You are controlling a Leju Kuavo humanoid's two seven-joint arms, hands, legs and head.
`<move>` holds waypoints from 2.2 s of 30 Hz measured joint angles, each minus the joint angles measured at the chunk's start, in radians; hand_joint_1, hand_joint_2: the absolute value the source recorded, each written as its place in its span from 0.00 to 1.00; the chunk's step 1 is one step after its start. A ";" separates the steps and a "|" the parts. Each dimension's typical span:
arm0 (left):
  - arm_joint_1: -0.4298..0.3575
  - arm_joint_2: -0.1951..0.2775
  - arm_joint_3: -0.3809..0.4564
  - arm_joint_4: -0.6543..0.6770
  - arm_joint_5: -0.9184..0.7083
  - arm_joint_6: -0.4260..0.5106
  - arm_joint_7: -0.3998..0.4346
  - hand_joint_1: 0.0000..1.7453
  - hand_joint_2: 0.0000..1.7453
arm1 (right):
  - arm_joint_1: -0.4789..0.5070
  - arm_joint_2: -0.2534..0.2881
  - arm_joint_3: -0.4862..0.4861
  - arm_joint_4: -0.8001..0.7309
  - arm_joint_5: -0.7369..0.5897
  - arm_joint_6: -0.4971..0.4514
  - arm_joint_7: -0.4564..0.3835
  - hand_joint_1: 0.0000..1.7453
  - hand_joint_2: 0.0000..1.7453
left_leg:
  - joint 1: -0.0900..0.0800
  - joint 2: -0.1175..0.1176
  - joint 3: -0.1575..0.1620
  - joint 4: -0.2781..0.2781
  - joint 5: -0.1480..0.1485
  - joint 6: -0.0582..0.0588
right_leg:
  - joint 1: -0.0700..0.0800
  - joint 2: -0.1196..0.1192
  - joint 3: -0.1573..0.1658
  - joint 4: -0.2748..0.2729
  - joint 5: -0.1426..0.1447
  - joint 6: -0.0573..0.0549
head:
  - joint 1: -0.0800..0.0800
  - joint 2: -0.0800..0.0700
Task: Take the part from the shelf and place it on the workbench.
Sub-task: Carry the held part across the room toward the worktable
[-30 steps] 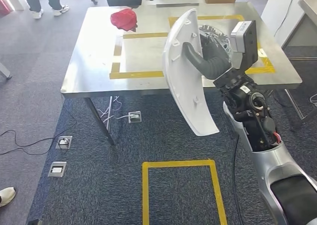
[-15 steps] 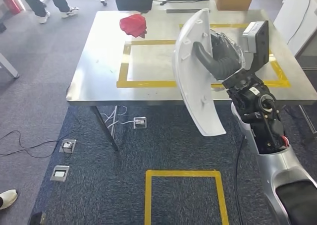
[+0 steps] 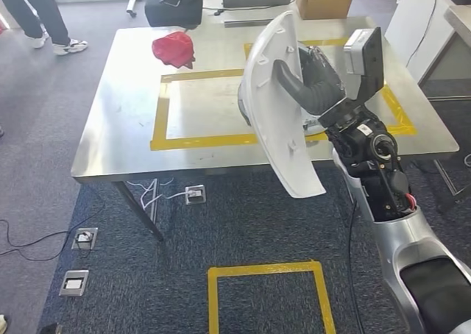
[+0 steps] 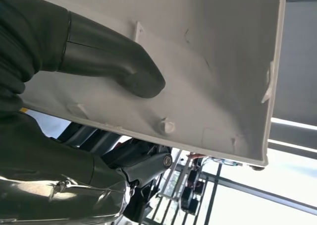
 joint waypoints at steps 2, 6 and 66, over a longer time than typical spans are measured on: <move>0.000 0.000 0.000 0.000 0.000 0.000 0.000 0.00 1.00 | 0.000 0.000 0.000 0.000 0.000 0.000 0.000 1.00 1.00 | 0.003 -0.002 0.020 -0.014 -0.006 0.008 | 0.001 0.002 0.011 0.005 -0.002 0.011 | -0.001 0.000; -0.001 -0.001 0.000 0.000 0.000 0.000 0.000 0.00 1.00 | -0.006 0.000 -0.002 0.001 0.000 0.000 -0.001 1.00 1.00 | 0.011 -0.001 0.071 -0.025 -0.019 0.019 | -0.002 -0.001 -0.061 0.167 -0.051 0.031 | 0.008 0.000; -0.014 -0.010 -0.002 0.001 -0.010 0.005 0.003 0.00 1.00 | -0.005 0.000 -0.003 0.023 0.000 0.003 -0.022 1.00 1.00 | 0.026 0.009 0.027 -0.015 0.005 0.001 | -0.009 -0.002 -0.061 0.142 -0.005 0.035 | 0.015 0.000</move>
